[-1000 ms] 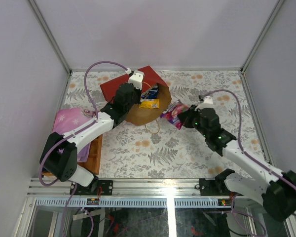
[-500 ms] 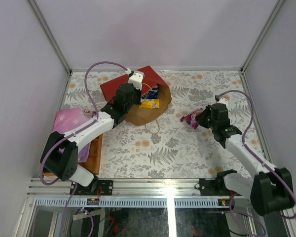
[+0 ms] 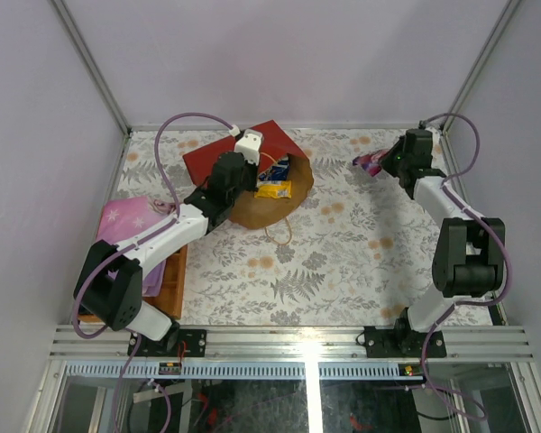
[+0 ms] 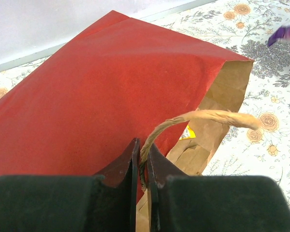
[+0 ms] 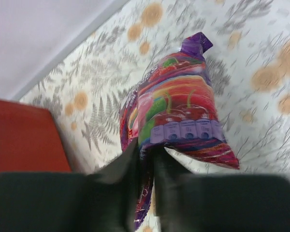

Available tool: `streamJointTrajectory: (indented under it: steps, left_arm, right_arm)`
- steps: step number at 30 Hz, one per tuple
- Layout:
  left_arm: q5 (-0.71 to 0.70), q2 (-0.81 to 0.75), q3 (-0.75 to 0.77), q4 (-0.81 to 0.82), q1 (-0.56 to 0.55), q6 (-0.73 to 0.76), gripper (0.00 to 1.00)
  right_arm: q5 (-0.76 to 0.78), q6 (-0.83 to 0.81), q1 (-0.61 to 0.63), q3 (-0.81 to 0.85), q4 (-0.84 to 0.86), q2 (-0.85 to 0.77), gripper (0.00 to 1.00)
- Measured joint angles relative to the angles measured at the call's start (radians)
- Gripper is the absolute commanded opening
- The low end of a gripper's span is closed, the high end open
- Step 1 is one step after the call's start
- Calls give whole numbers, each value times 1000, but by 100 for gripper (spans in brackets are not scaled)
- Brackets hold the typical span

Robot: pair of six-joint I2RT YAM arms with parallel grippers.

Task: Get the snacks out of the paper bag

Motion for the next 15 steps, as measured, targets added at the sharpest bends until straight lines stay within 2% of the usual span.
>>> streamJointTrajectory:
  steps: [1,2,6,11,15]
  left_arm:
    - [0,0,0,0,2,0,8]
    - [1,0,0,0,5,0,8]
    - [8,0,0,0,21,0,8]
    - [21,0,-3,0,32,0,8]
    - [31,0,-4,0,32,-1,8]
  right_arm:
    - [-5,-1,-18,26,9,22,87]
    - [-9,5,-36,42,22,40,98]
    - [-5,13,-82,13,46,52,99]
    - [30,39,-81,-92,50,2,100]
    - [29,42,-80,-52,45,-14,89]
